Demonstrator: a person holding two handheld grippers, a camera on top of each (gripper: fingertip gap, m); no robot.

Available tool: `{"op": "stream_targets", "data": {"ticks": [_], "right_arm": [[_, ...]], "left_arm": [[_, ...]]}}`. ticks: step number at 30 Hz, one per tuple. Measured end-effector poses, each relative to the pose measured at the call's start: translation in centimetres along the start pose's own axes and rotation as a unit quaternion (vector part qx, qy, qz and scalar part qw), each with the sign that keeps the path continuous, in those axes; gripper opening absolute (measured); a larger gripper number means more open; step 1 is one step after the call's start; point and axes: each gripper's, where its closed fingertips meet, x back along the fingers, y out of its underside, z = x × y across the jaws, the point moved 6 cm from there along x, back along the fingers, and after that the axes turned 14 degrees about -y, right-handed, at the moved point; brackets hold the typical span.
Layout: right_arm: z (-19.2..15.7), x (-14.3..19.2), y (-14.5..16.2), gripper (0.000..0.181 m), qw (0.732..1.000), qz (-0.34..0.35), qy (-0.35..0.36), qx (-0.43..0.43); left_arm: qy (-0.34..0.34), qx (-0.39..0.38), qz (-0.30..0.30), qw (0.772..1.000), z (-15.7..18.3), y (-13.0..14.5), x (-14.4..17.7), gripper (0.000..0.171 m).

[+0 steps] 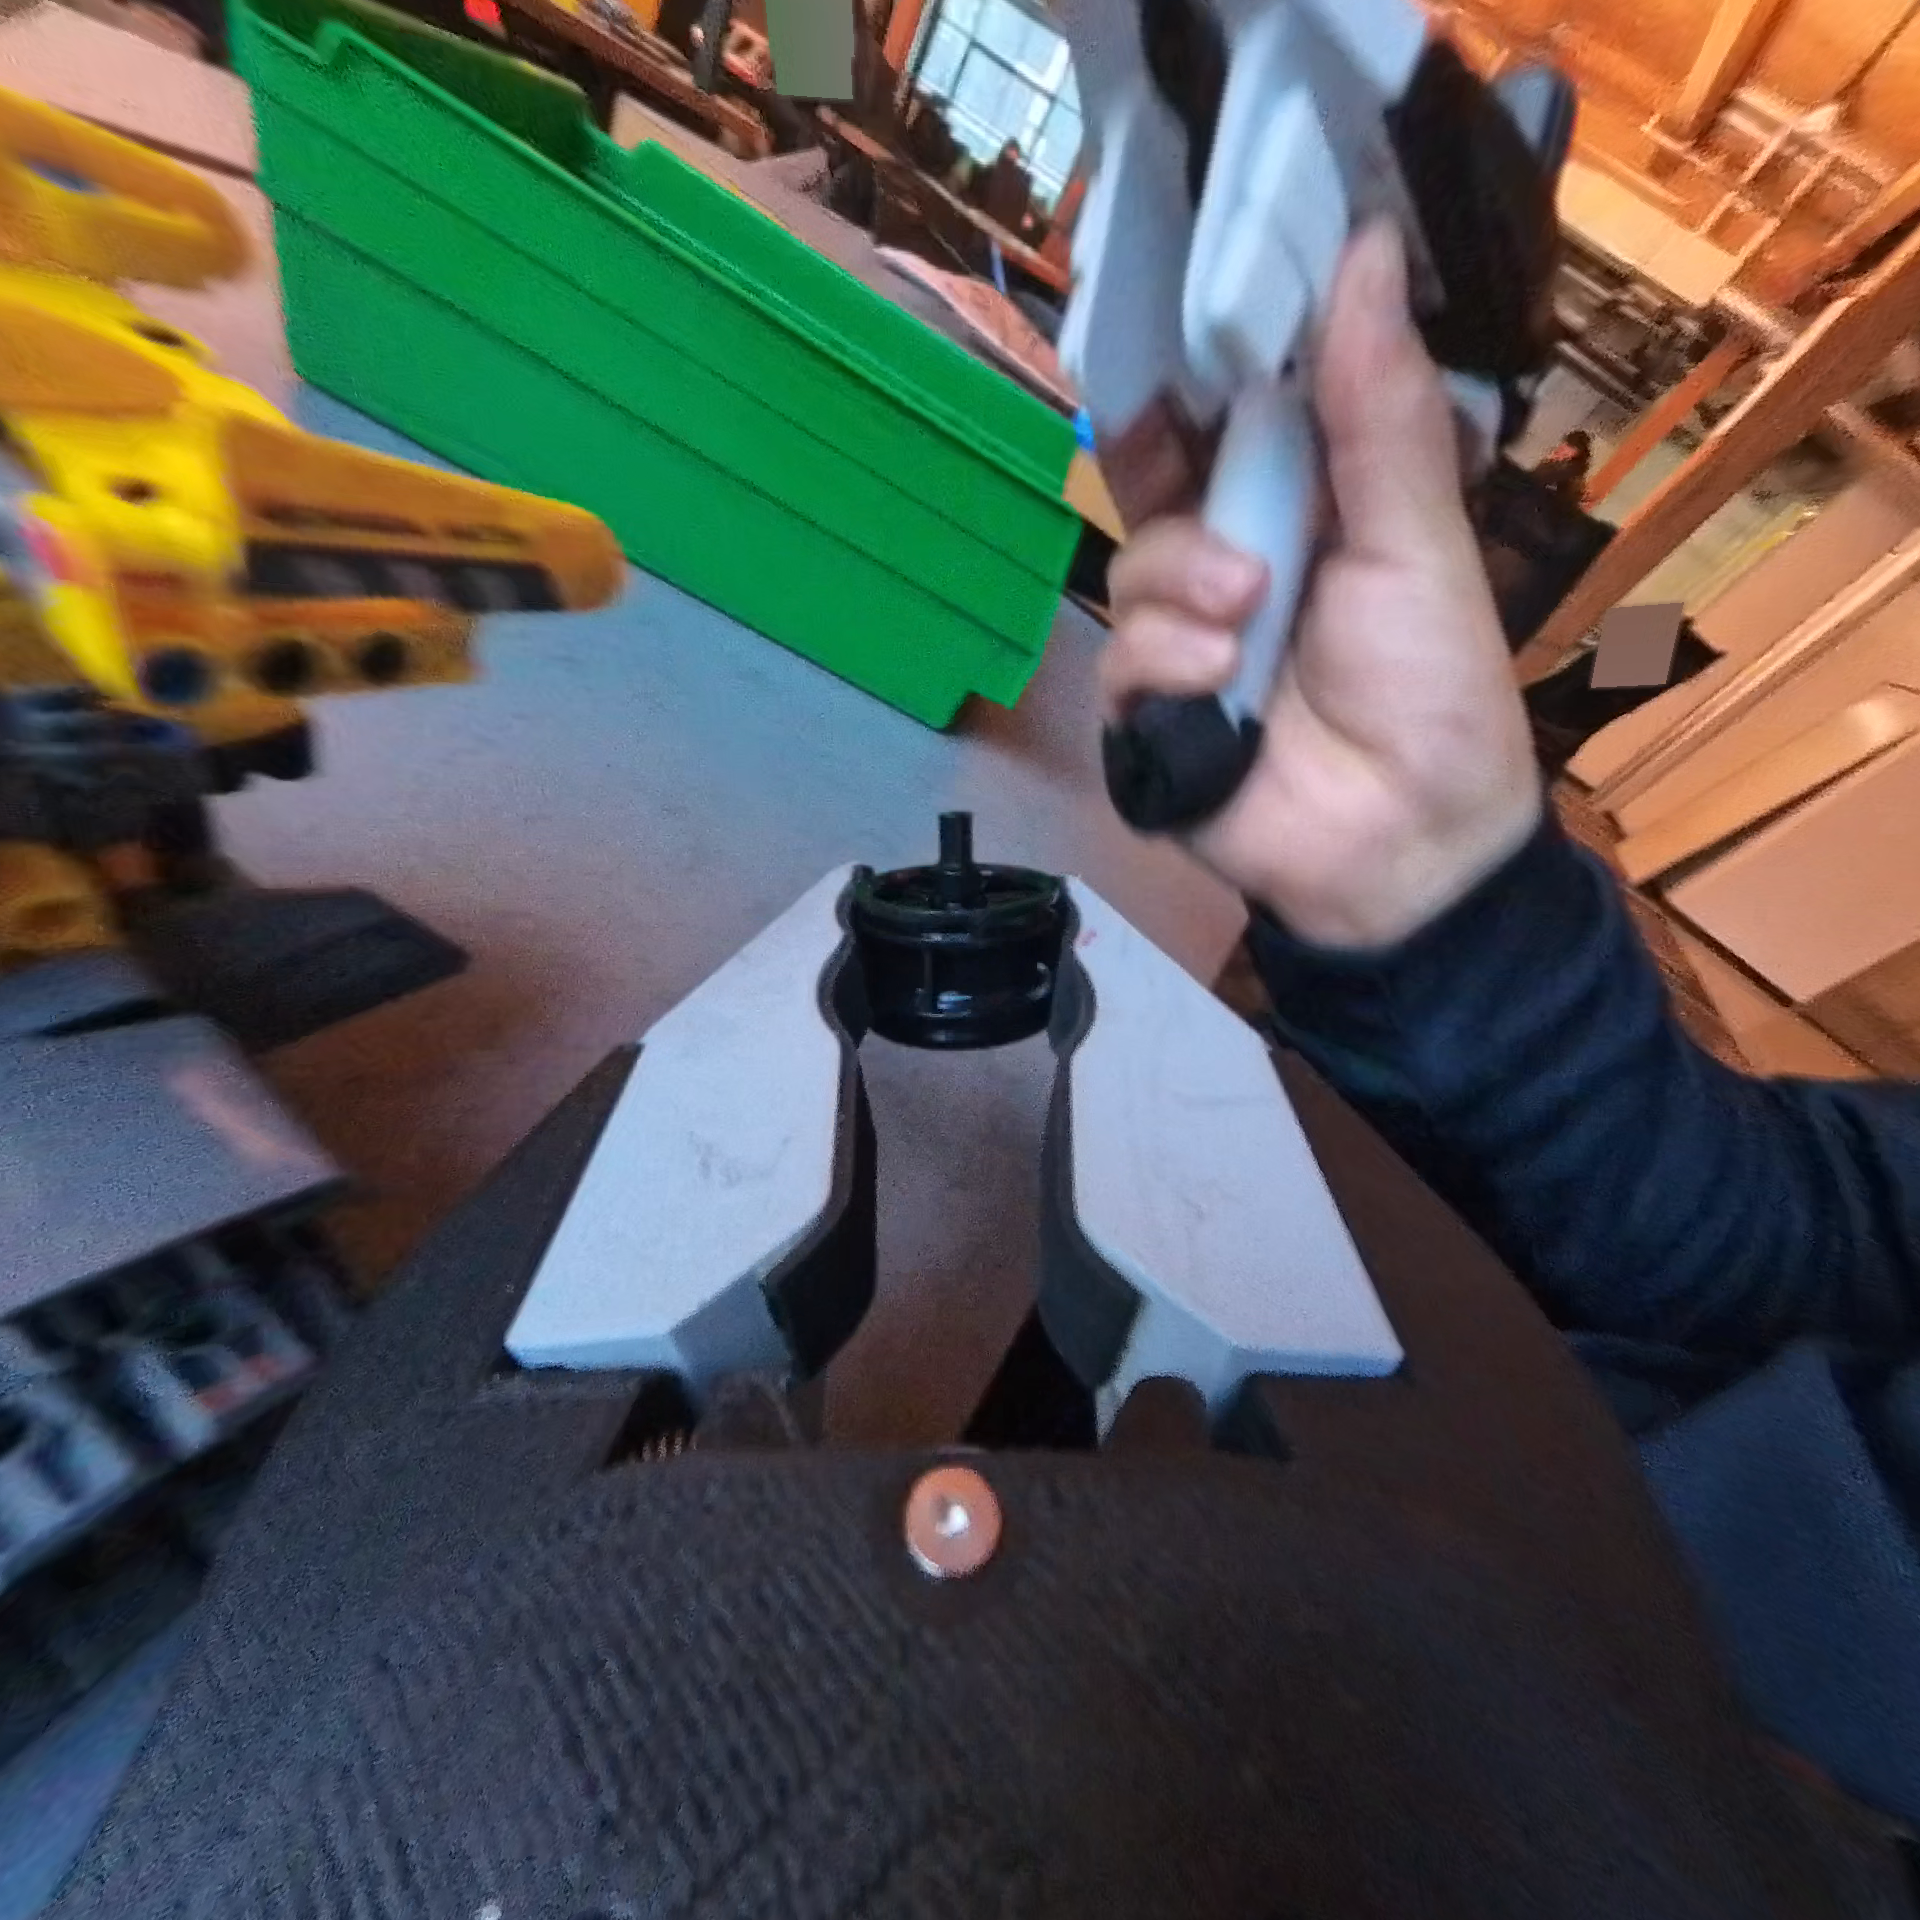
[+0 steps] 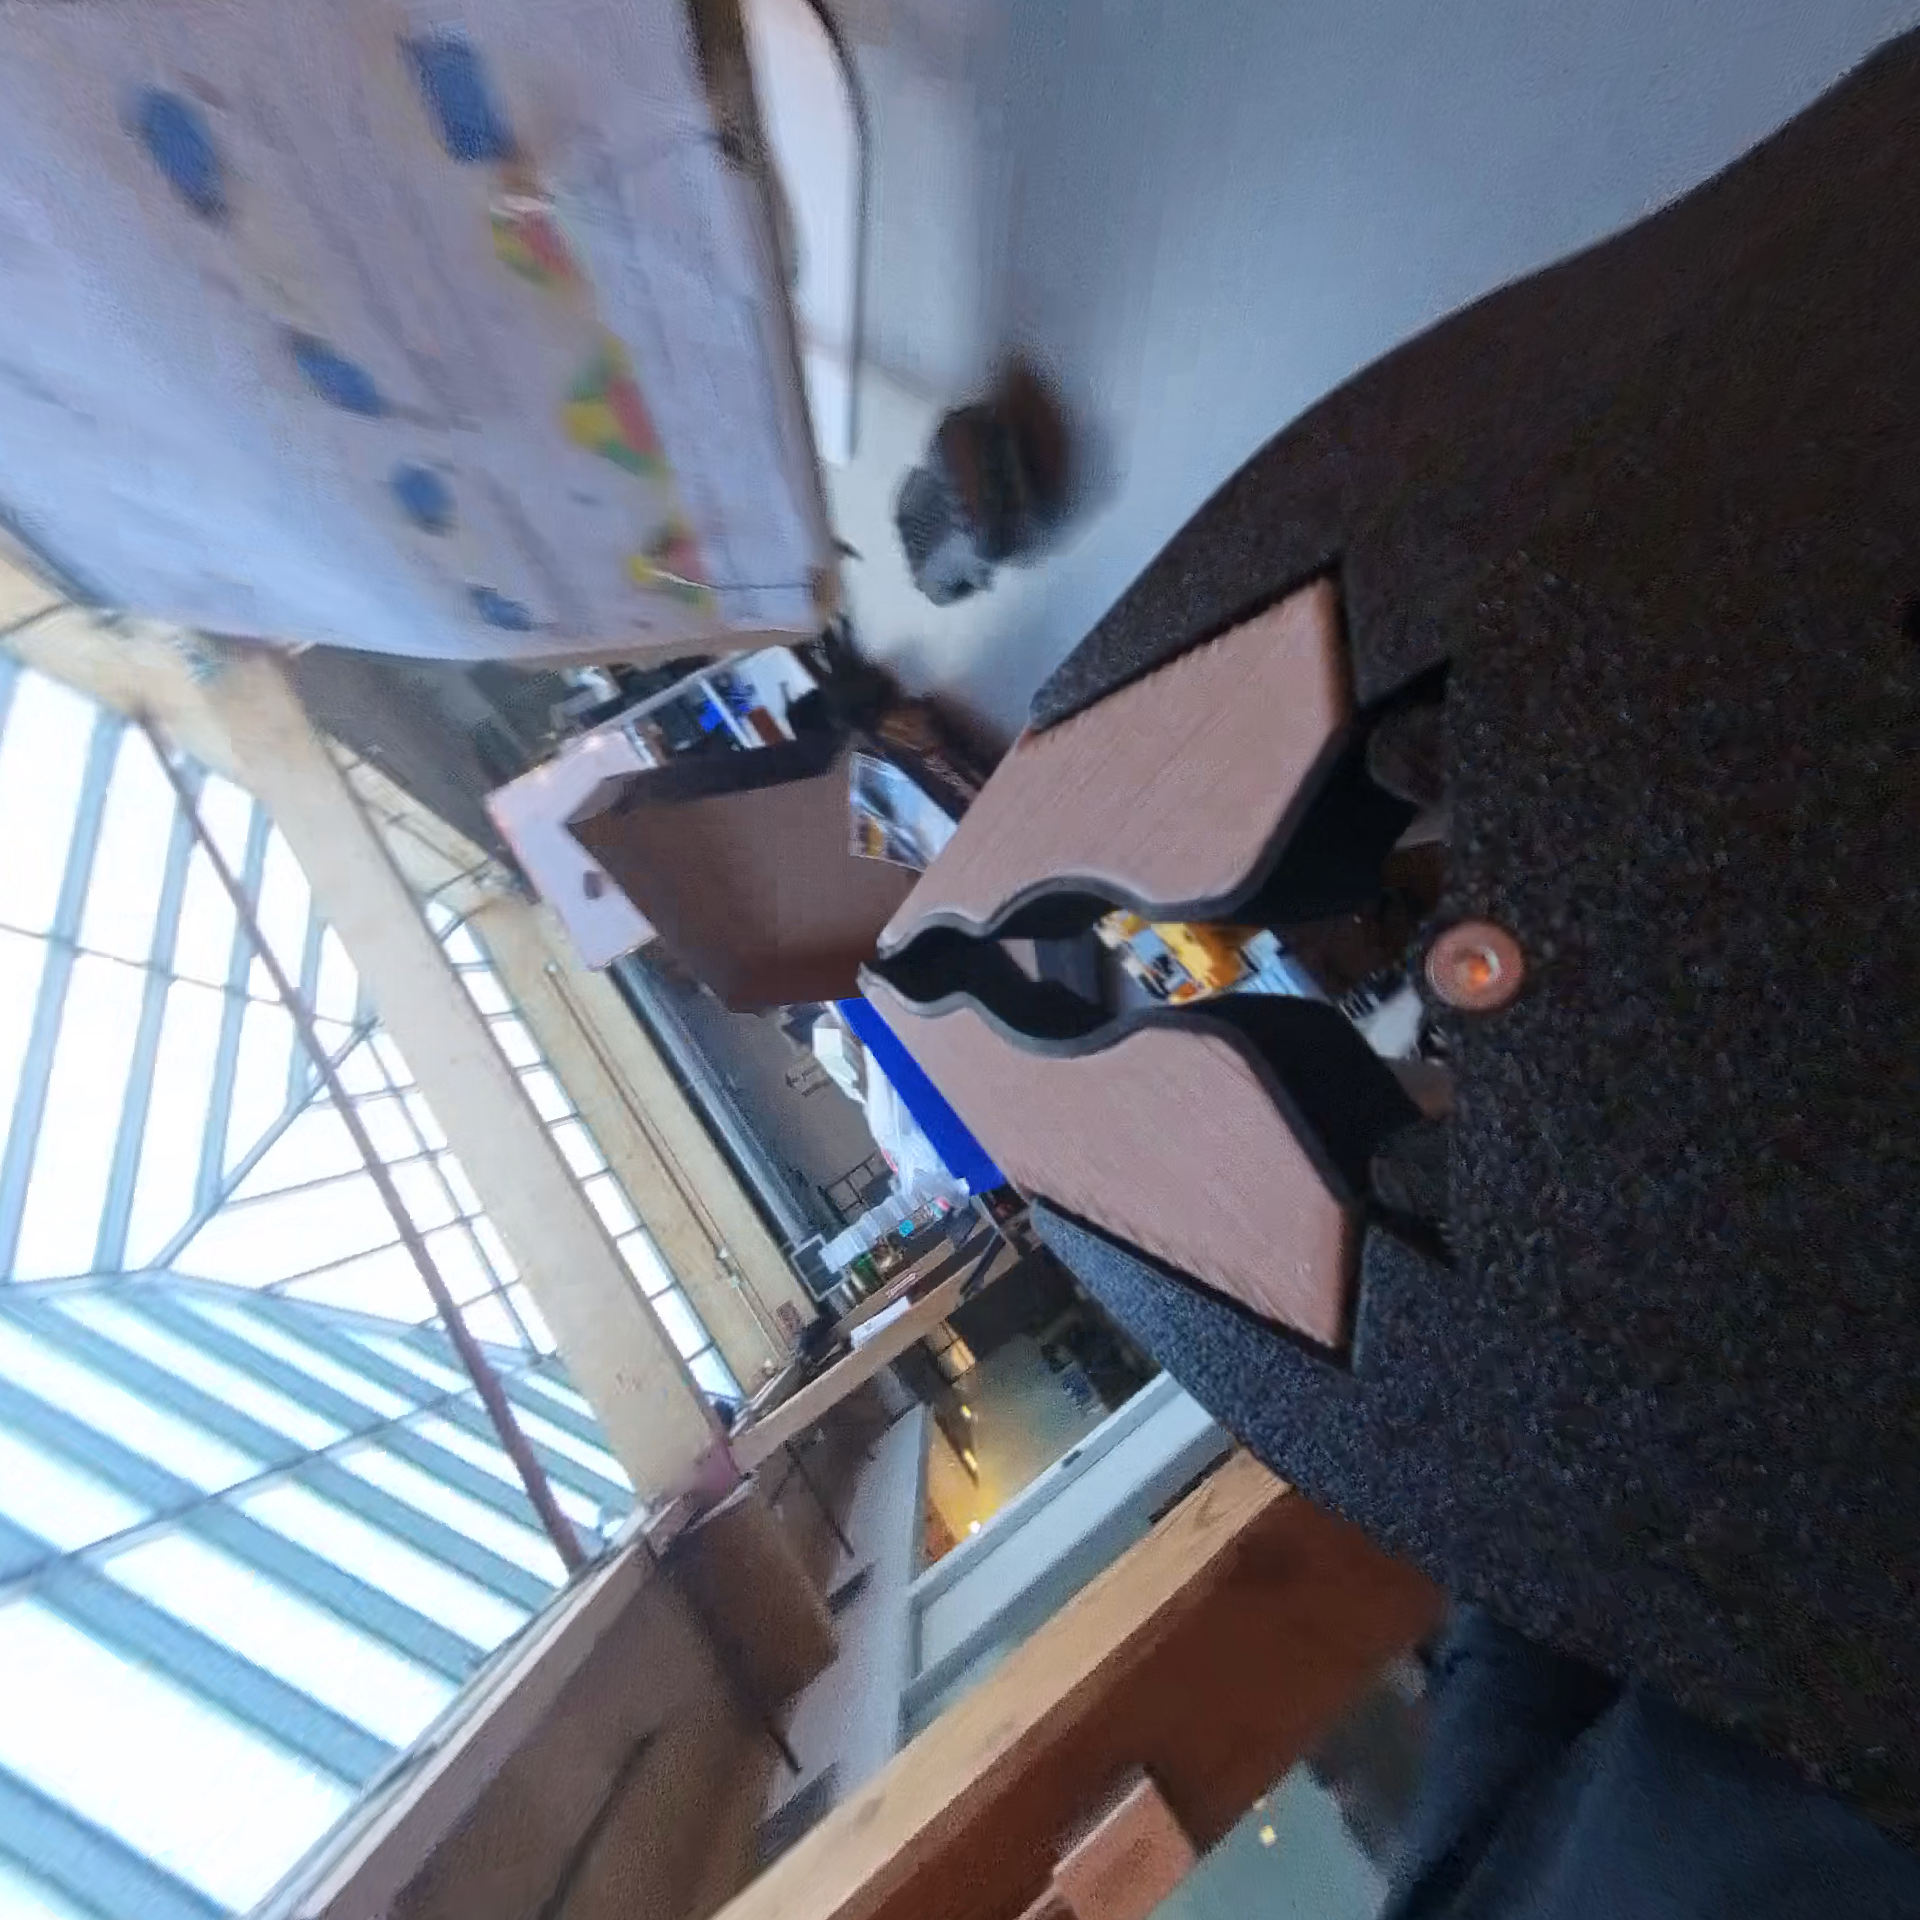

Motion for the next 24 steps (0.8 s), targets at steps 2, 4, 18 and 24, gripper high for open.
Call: {"op": "stream_targets", "data": {"ticks": [2,4,18,24], "right_arm": [[-0.1,0.1,-1.4,0.000,0.998,-0.065,-0.009,0.009],[-0.8,-0.3,-0.6,0.000,0.994,-0.104,-0.026,-0.006],[-2.2,0.4,7.5,0.019,0.949,-0.313,-0.048,-0.013],[-2.3,0.2,8.6,0.003,0.942,-0.325,-0.080,-0.022]], "left_arm": [[-0.005,-0.075,0.027,0.997,1.1,-1.3,0.2,0.032],[-0.017,-0.139,0.035,0.989,1.6,-3.1,0.2,0.031],[-0.002,-0.111,-0.005,0.994,0.9,-2.8,-0.3,0.031],[-0.033,-0.164,-0.011,0.986,0.6,-2.4,-0.4,0.030]]}}
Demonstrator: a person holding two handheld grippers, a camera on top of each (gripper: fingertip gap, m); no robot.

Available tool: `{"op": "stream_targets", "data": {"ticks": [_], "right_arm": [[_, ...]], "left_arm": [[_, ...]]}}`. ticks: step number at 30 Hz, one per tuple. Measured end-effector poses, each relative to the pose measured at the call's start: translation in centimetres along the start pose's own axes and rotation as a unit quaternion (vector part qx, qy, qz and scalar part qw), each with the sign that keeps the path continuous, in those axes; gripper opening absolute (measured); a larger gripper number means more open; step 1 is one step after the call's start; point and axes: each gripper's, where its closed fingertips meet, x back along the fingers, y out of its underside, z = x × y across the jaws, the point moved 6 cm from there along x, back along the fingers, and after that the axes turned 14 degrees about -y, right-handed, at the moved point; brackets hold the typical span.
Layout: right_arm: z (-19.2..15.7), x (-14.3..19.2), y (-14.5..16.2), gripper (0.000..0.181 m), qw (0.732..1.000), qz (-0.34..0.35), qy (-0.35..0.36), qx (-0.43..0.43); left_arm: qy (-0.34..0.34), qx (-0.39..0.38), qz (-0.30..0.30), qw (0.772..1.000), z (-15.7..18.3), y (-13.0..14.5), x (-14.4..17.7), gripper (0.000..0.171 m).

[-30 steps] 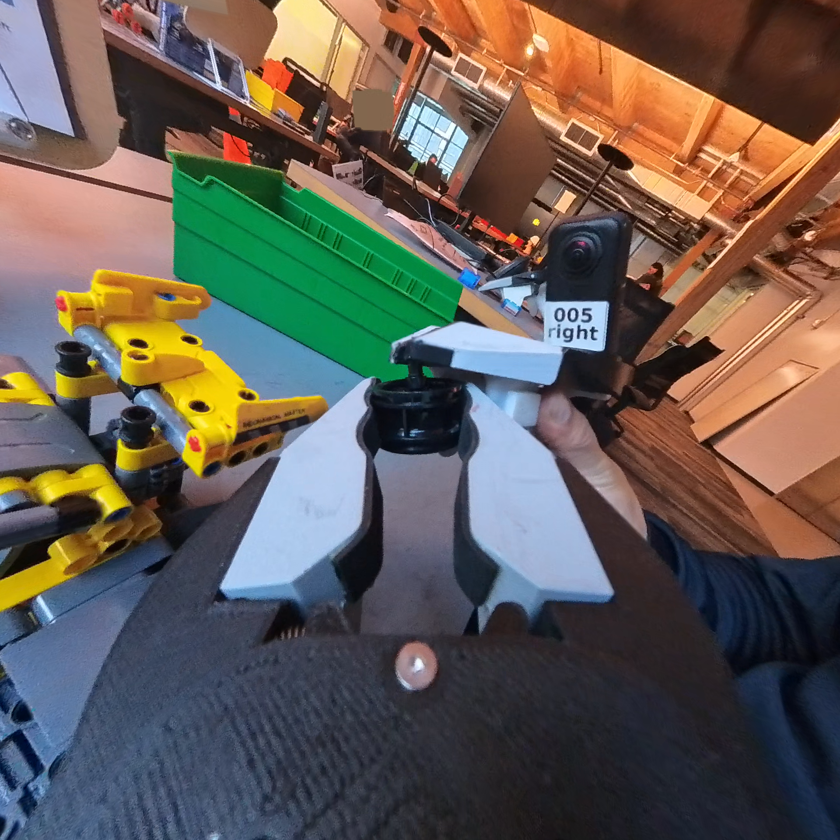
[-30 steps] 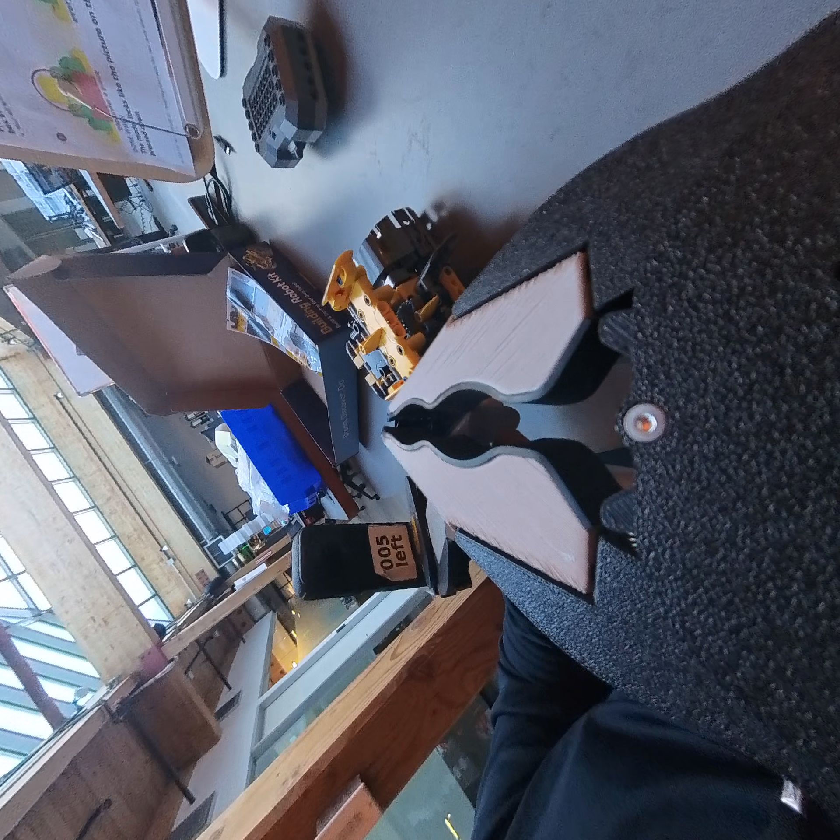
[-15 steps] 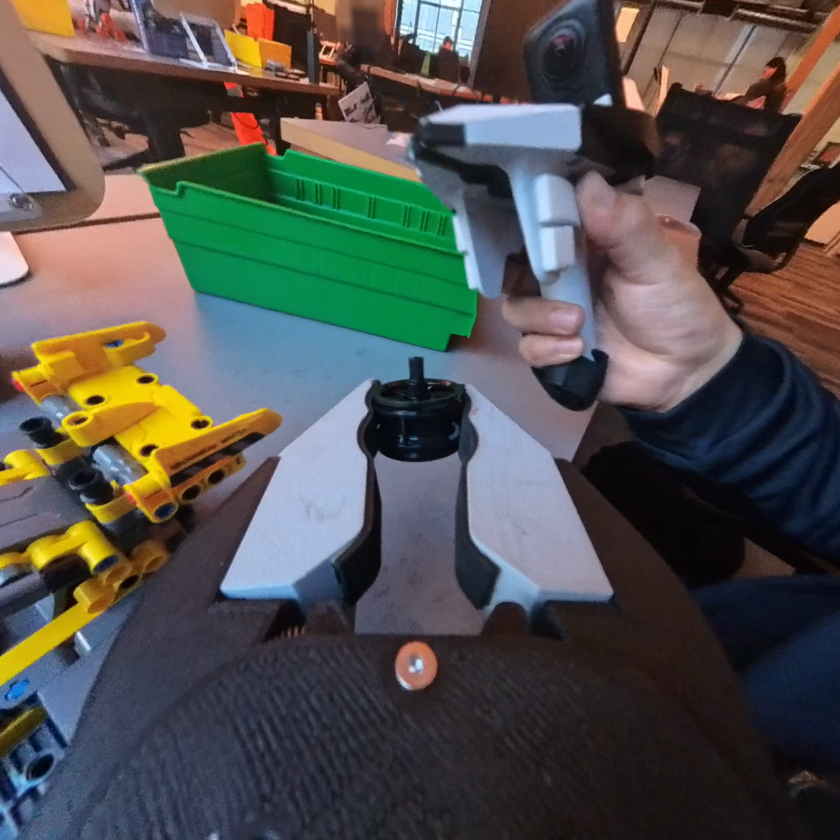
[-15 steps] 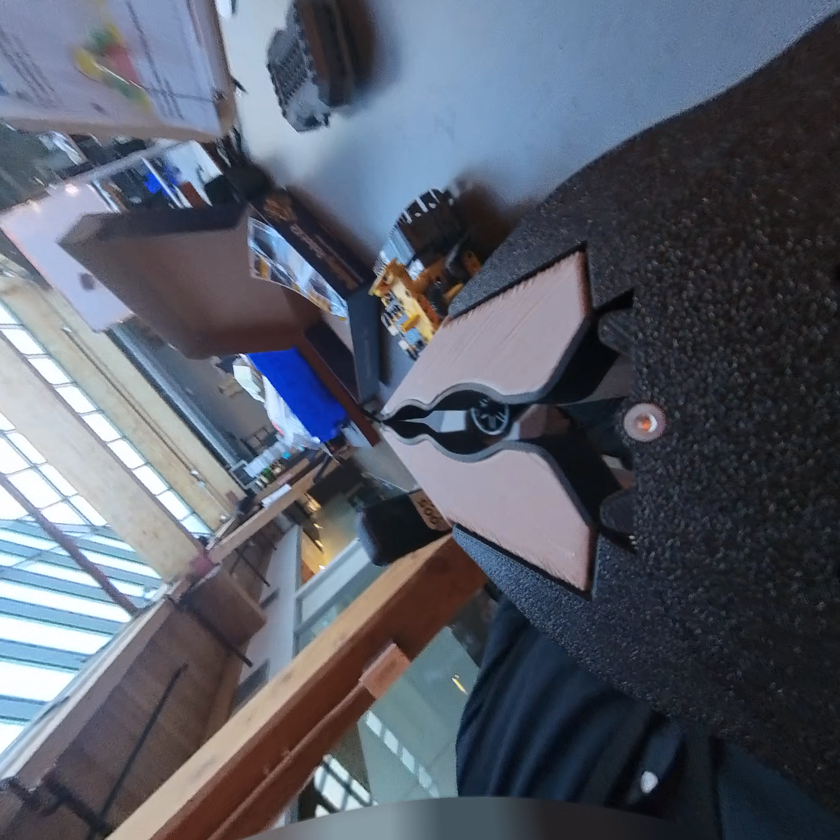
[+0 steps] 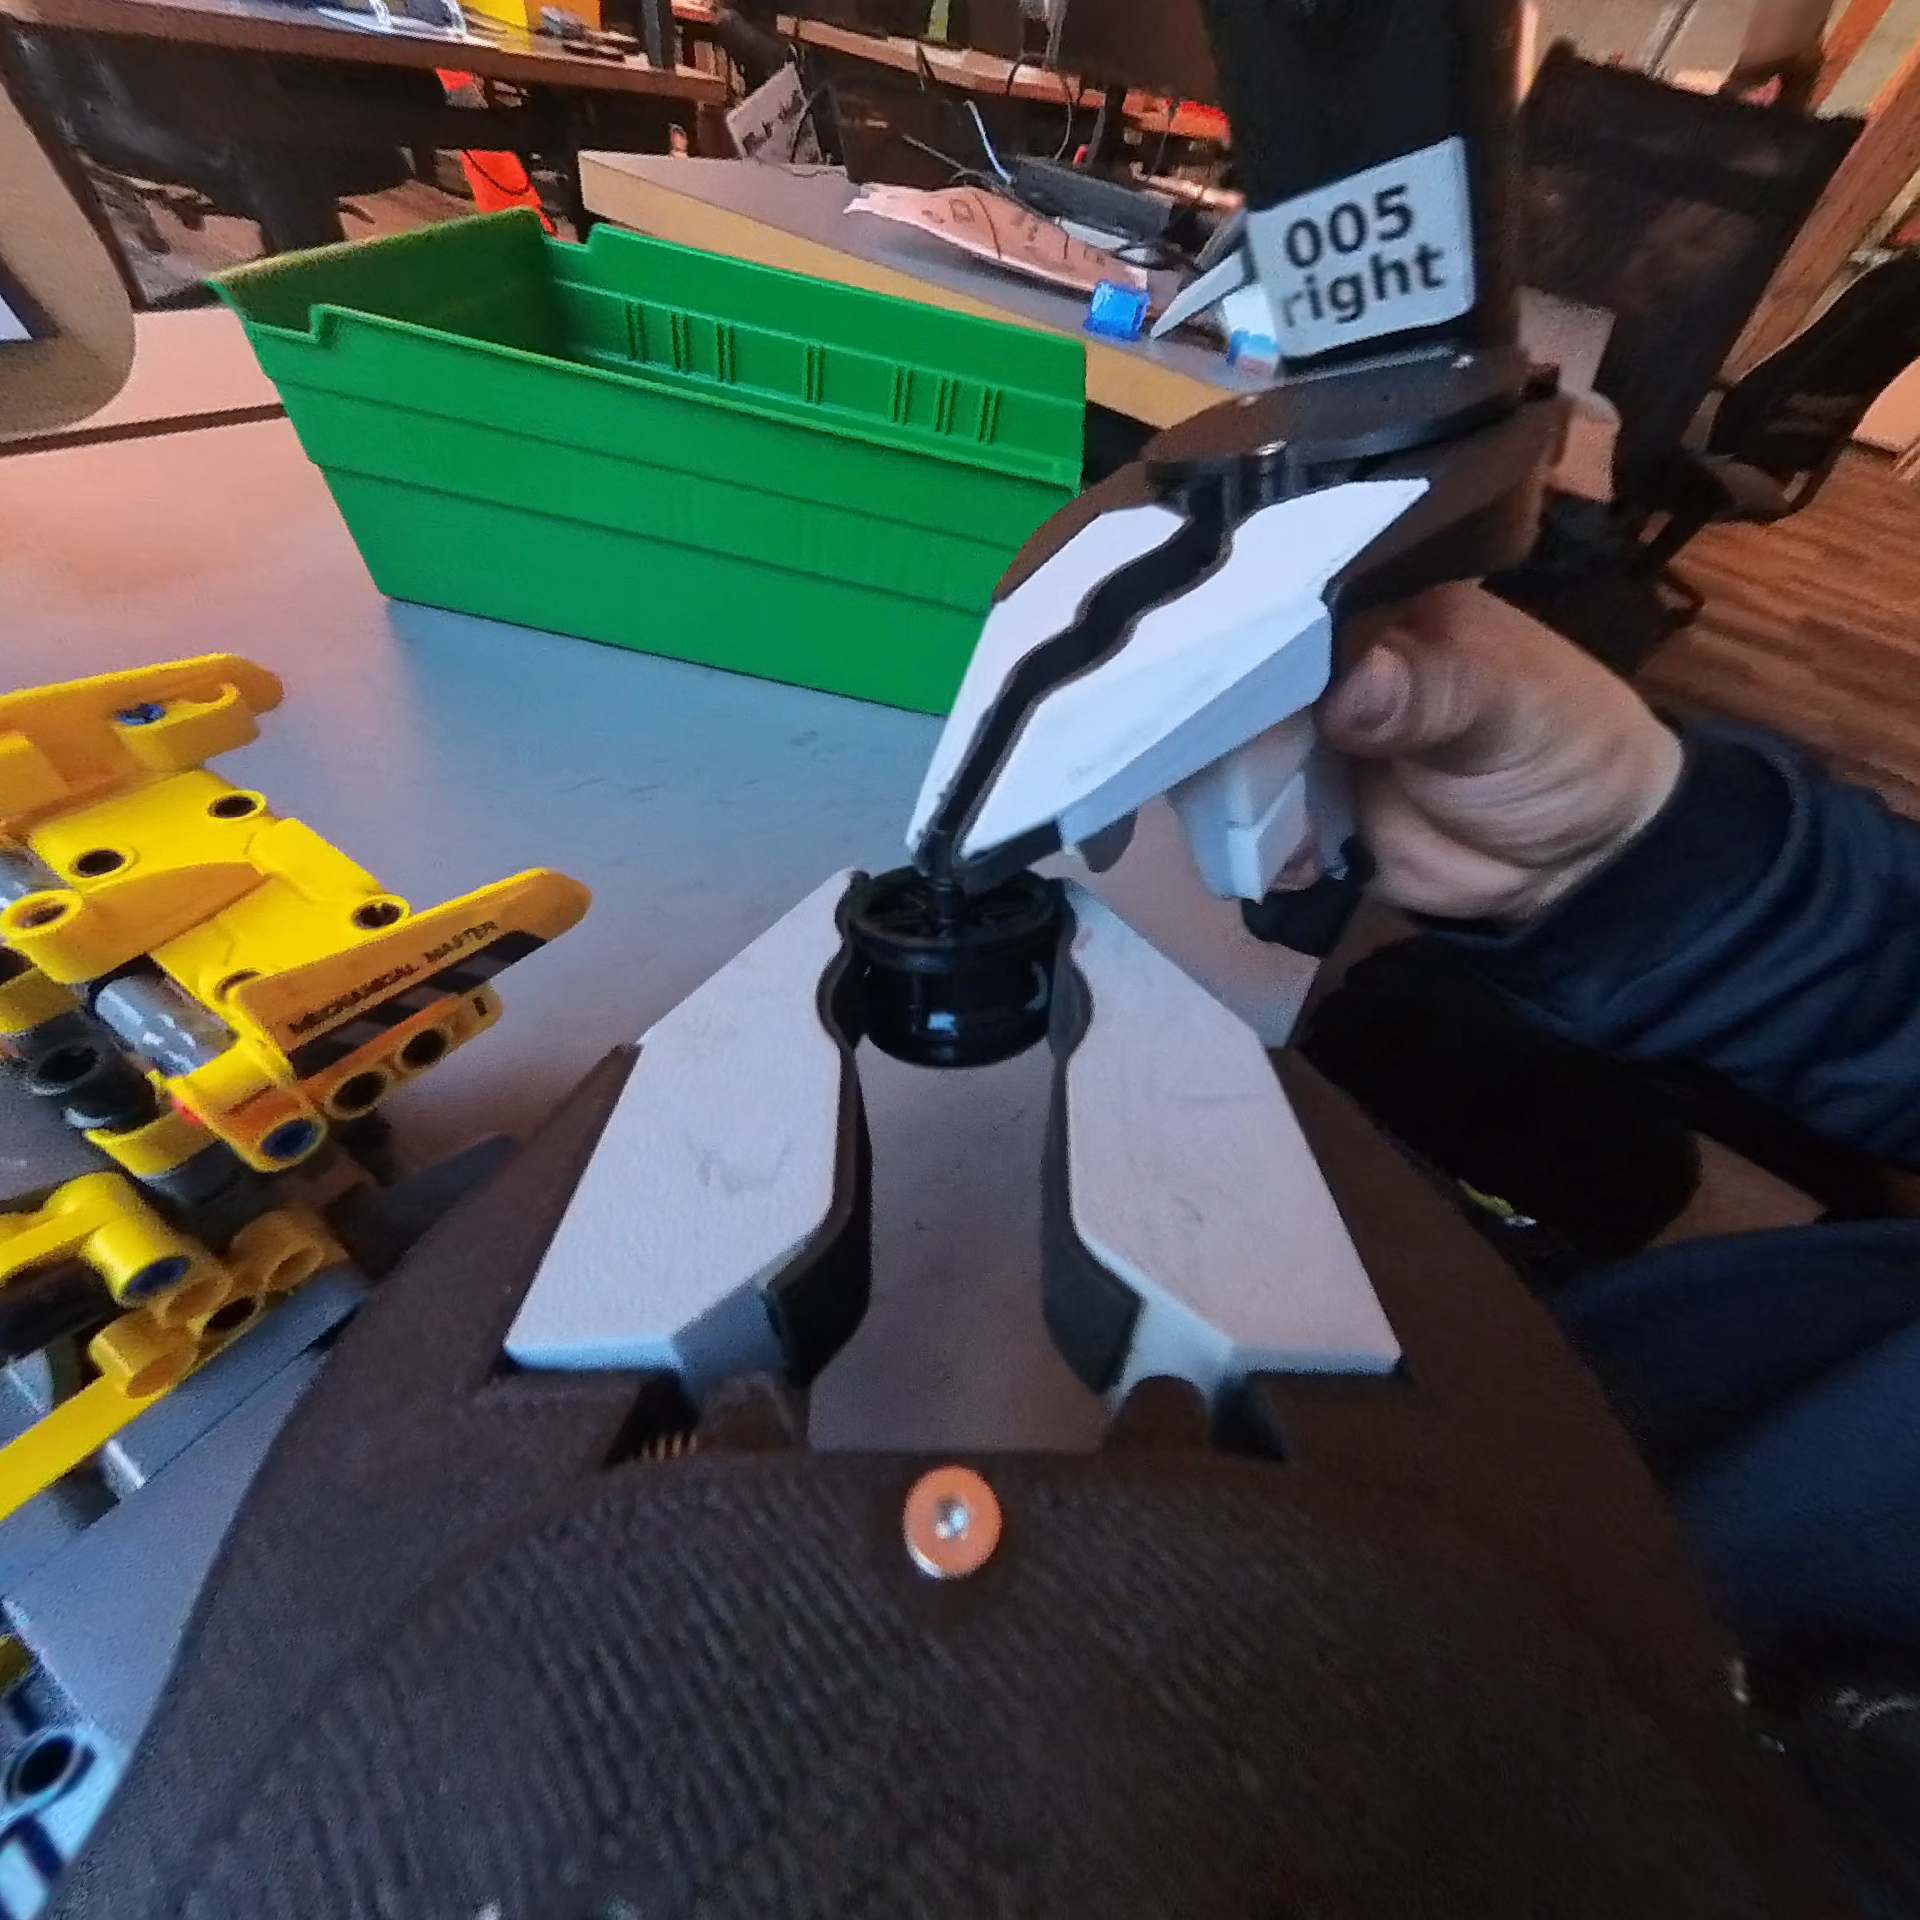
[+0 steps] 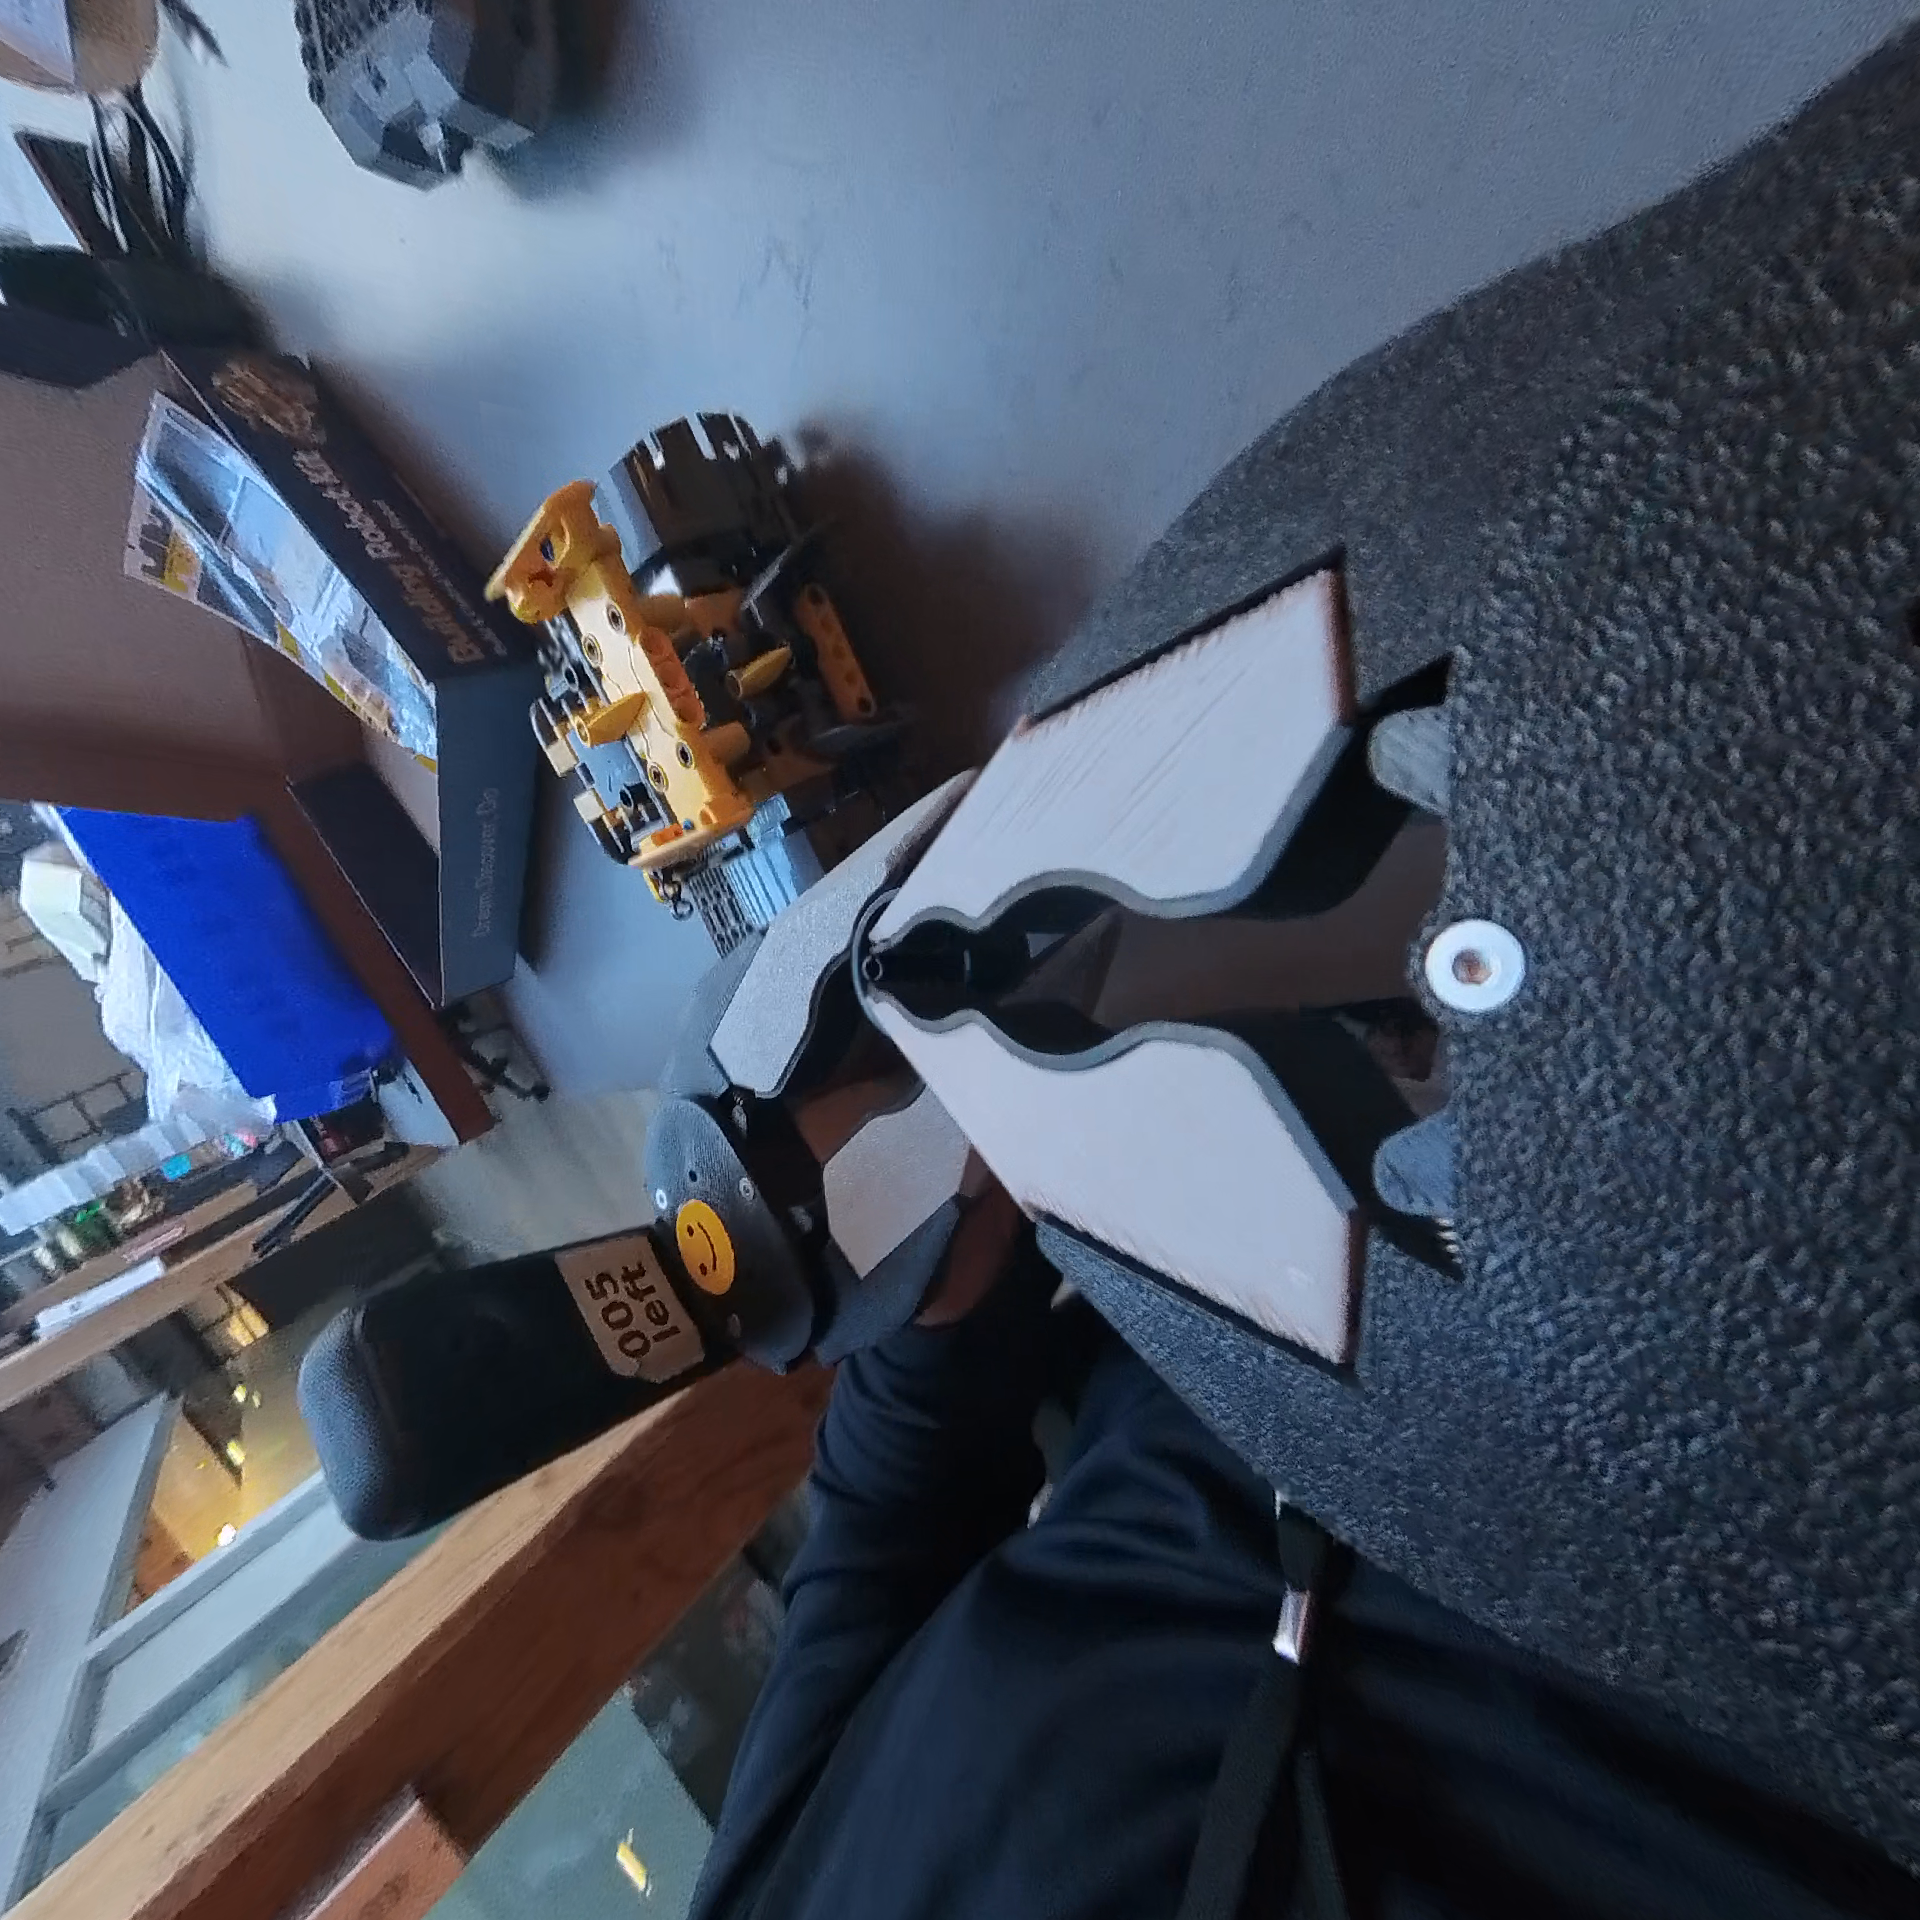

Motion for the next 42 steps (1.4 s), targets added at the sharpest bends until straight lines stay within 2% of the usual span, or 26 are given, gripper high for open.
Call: {"op": "stream_targets", "data": {"ticks": [4,8,12,14,18,24,28,30,31,32,34,35,37,38,40,41,42], "right_arm": [[0.2,-0.7,0.5,0.004,0.999,0.015,-0.036,-0.033],[0.5,-0.6,1.0,0.002,1.000,0.002,0.017,0.007],[0.4,-1.0,1.3,0.001,0.997,-0.027,0.054,0.041],[0.4,-1.1,0.8,0.000,0.997,0.009,0.060,0.038],[0.9,-1.1,0.0,0.000,0.994,0.101,0.033,-0.010],[0.7,-1.7,-1.6,0.000,0.990,0.139,0.026,-0.019],[0.8,-2.2,-2.9,0.000,0.984,0.174,0.010,-0.026],[1.2,4.0,-6.8,0.000,0.938,0.345,0.011,-0.022],[1.3,7.3,-8.5,0.000,0.925,0.380,0.017,-0.009],[1.4,8.9,-9.5,0.000,0.934,0.354,0.041,0.012],[0.4,8.1,-9.6,0.000,0.969,0.239,0.049,0.035],[-0.3,6.8,-8.8,0.000,0.981,0.184,0.035,0.042],[-1.0,4.2,-6.0,0.000,0.996,0.075,0.028,0.043],[-1.0,3.4,-4.3,0.000,0.998,0.030,0.038,0.047],[-0.5,2.6,-1.1,0.000,0.996,-0.051,0.057,0.047],[0.0,2.5,0.4,0.009,0.993,-0.084,0.075,0.039],[0.4,2.4,1.7,0.011,0.990,-0.112,0.081,0.030]], "left_arm": [[0.007,-0.003,-0.012,1.000,0.3,0.3,-0.3,0.031],[0.010,0.013,-0.027,1.000,0.1,0.9,-0.7,0.031],[0.006,-0.005,-0.027,1.000,-0.1,1.3,-0.9,0.031],[-0.007,0.001,0.000,1.000,-0.4,0.8,-0.7,0.031],[0.000,0.080,0.033,0.996,-0.8,-0.1,-0.5,0.031],[0.035,0.165,0.060,0.984,-1.3,-1.4,0.1,0.031],[0.028,0.178,0.074,0.981,-2.0,-1.9,0.7,0.029],[0.014,0.135,0.010,0.991,-0.6,2.1,-0.2,0.030],[0.021,0.127,0.014,0.992,0.4,2.1,0.2,0.030],[0.007,0.079,0.045,0.996,0.9,0.8,0.7,0.030],[-0.026,-0.044,0.055,0.997,1.1,-0.9,0.7,0.030],[-0.017,-0.071,0.032,0.997,1.2,-1.0,0.4,0.030],[-0.007,-0.117,-0.033,0.993,0.8,0.5,-0.6,0.030],[-0.009,-0.145,-0.066,0.987,0.5,1.7,-1.0,0.030],[0.009,-0.195,-0.181,0.964,0.3,4.8,-1.6,0.030],[0.018,-0.208,-0.213,0.955,0.5,5.7,-1.6,0.032],[0.030,-0.202,-0.206,0.957,0.8,5.6,-1.5,0.030]]}}
